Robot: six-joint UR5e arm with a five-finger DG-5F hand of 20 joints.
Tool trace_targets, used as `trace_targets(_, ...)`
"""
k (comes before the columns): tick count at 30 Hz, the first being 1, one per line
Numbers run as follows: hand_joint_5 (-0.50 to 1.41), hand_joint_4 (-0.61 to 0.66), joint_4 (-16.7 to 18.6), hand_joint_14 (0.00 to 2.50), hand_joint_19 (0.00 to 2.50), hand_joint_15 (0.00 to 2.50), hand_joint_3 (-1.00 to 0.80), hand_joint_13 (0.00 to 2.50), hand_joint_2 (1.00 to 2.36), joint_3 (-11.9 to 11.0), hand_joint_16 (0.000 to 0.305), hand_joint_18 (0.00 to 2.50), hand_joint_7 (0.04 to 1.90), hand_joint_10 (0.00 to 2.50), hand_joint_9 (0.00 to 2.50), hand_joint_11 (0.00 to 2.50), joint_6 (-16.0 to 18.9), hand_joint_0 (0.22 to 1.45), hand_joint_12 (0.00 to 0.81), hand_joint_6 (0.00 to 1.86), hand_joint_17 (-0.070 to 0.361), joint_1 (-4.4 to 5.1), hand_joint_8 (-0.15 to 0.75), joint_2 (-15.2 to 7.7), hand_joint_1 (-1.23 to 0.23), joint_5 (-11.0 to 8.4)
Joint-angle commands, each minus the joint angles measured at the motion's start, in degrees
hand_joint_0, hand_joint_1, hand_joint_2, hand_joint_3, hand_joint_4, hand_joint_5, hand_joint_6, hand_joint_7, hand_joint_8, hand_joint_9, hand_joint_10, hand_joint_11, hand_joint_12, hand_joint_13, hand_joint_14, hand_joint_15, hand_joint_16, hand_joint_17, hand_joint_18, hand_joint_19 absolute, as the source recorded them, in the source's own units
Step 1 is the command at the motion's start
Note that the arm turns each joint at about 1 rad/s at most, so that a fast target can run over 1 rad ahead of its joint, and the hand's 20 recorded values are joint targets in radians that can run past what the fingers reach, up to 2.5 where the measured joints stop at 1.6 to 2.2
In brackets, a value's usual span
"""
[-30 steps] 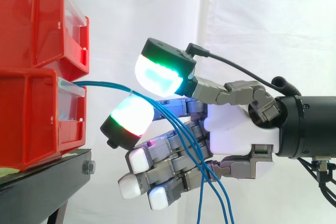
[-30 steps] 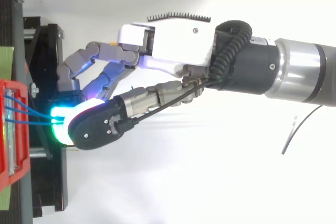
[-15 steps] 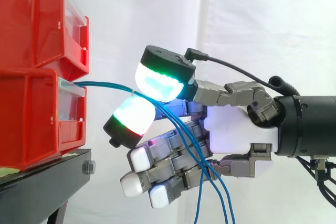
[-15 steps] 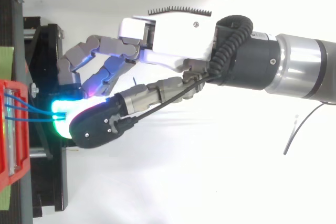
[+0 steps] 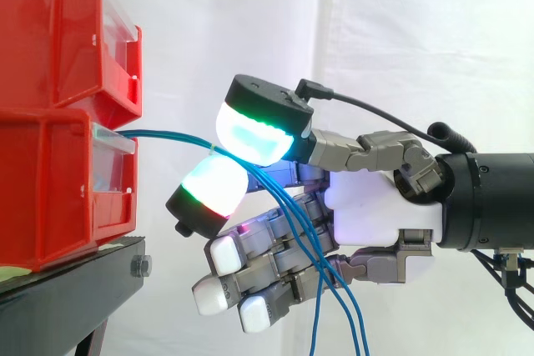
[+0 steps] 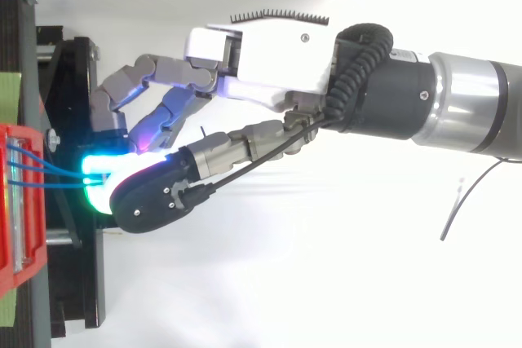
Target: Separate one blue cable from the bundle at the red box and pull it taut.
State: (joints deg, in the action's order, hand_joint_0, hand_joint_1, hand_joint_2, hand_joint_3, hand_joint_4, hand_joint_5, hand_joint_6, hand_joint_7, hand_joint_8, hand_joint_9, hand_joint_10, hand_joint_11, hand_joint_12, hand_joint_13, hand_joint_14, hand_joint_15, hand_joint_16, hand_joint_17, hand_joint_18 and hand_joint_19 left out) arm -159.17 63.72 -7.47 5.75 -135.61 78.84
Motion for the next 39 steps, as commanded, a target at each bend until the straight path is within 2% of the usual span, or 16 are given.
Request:
trace_targets(1,-0.16,0.11,-0.18,0.02,0.62,0.4,-0.28,0.74,1.01,0.0,0.049,0.73,1.14,0.02,0.94,0.71,0.0,0.59,0.39,0.83,0.111,0.05,0.334,0.0,-0.61,0.0)
trace_targets(5,-0.16,0.12,-0.18,0.01,0.61,0.4,-0.19,0.76,1.02,0.0,0.052,0.75,1.15,0.02,0.94,0.72,0.09,0.58,0.404,0.83,0.118,-0.04,0.343,0.0,-0.62,0.0)
trace_targets(10,-0.17,0.14,-0.18,0.02,0.61,0.4,-0.16,0.75,1.02,-0.09,0.053,0.76,1.13,0.02,0.92,0.72,0.09,0.59,0.409,0.85,0.119,-0.04,0.344,0.0,-0.71,0.0)
trace_targets(16,-0.19,0.13,-0.35,0.01,0.59,0.39,-0.39,0.71,1.01,-0.18,0.048,0.72,1.11,0.02,0.87,0.72,0.09,0.66,0.387,0.86,0.109,-0.04,0.318,0.0,-0.8,0.0)
trace_targets(21,-0.19,0.15,-0.35,0.01,0.56,0.37,-0.5,0.72,1.0,-0.09,0.047,0.74,1.07,0.02,0.87,0.72,0.0,0.68,0.382,0.88,0.106,-0.04,0.321,0.0,-0.75,0.0)
trace_targets(24,-0.18,0.16,-0.53,0.01,0.57,0.39,-0.5,0.73,1.0,-0.09,0.047,0.75,1.08,0.02,0.92,0.73,0.09,0.61,0.38,0.88,0.106,-0.04,0.326,0.0,-0.66,0.0)
trace_targets(27,-0.18,0.17,-1.23,0.01,0.58,0.4,-0.5,0.74,1.0,-0.09,0.05,0.76,1.08,0.02,0.94,0.73,0.17,0.54,0.393,0.87,0.113,-0.12,0.337,0.0,-0.51,0.09)
trace_targets(31,-0.18,0.16,-1.14,0.01,0.58,0.39,-0.5,0.72,1.0,-0.44,0.051,0.75,1.07,0.02,0.9,0.71,0.17,0.54,0.396,0.84,0.115,-0.12,0.333,0.0,-0.48,0.0)
trace_targets(39,-0.19,0.18,-1.14,0.01,0.58,0.38,-0.5,0.7,1.0,-0.44,0.054,0.75,1.03,0.02,0.86,0.7,0.09,0.49,0.414,0.84,0.122,0.14,0.343,0.0,-0.53,0.0)
